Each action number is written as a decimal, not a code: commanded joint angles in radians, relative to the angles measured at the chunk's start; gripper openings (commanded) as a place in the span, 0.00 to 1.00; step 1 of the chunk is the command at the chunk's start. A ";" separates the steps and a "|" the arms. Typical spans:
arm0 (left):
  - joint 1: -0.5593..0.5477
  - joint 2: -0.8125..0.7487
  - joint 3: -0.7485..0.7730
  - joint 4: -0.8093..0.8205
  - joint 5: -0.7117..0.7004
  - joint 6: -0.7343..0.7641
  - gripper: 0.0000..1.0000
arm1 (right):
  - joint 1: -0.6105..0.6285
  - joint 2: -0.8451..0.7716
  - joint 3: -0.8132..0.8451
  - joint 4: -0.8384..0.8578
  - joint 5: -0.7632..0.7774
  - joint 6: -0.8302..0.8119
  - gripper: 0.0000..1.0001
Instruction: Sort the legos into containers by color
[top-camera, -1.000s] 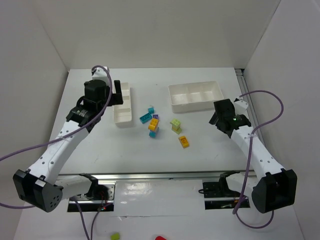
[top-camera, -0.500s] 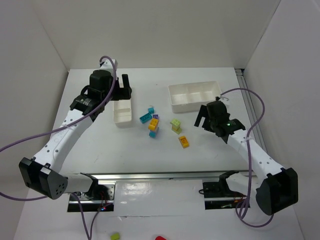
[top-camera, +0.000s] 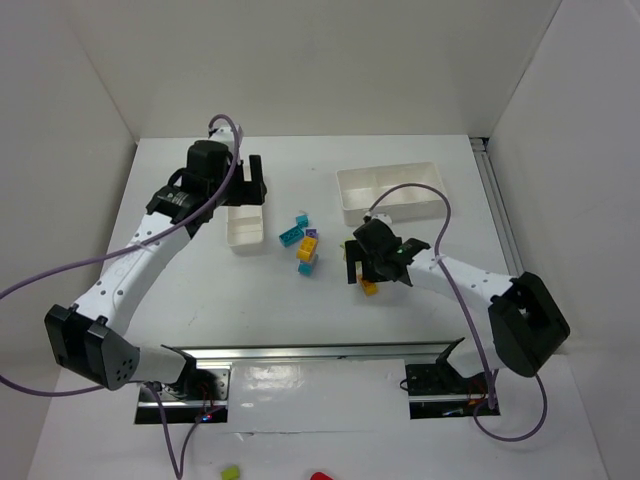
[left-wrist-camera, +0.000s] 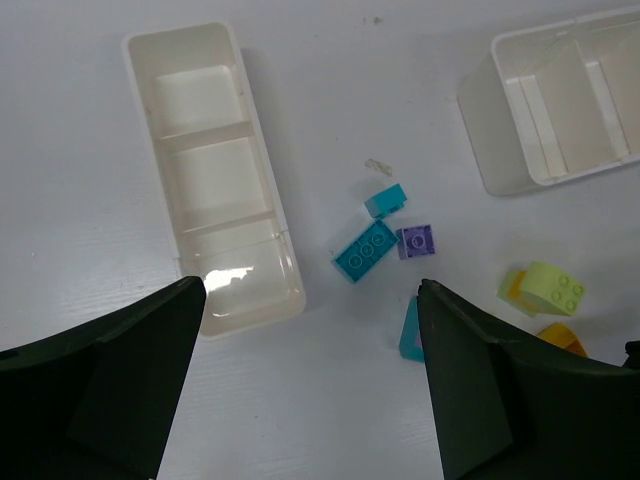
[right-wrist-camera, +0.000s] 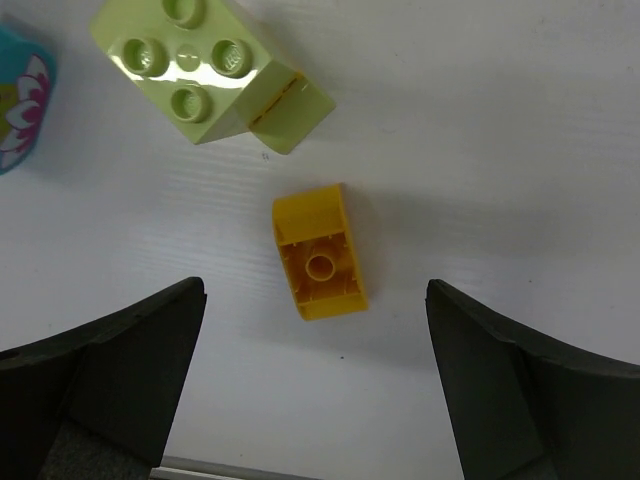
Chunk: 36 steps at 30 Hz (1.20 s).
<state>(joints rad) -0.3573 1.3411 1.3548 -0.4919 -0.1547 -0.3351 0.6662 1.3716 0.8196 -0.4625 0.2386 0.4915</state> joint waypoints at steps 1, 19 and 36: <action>-0.005 0.021 0.038 0.003 0.015 0.028 0.96 | 0.004 0.035 0.050 0.056 0.010 -0.025 0.98; -0.005 0.040 0.047 0.003 0.017 0.039 0.92 | 0.004 0.162 -0.007 0.131 -0.025 -0.067 0.57; -0.005 0.058 0.084 -0.026 0.017 0.030 0.96 | 0.013 -0.072 0.129 -0.082 0.108 -0.045 0.32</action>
<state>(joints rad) -0.3573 1.3994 1.3834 -0.5182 -0.1410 -0.3141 0.6792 1.4059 0.8249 -0.4911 0.2737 0.4465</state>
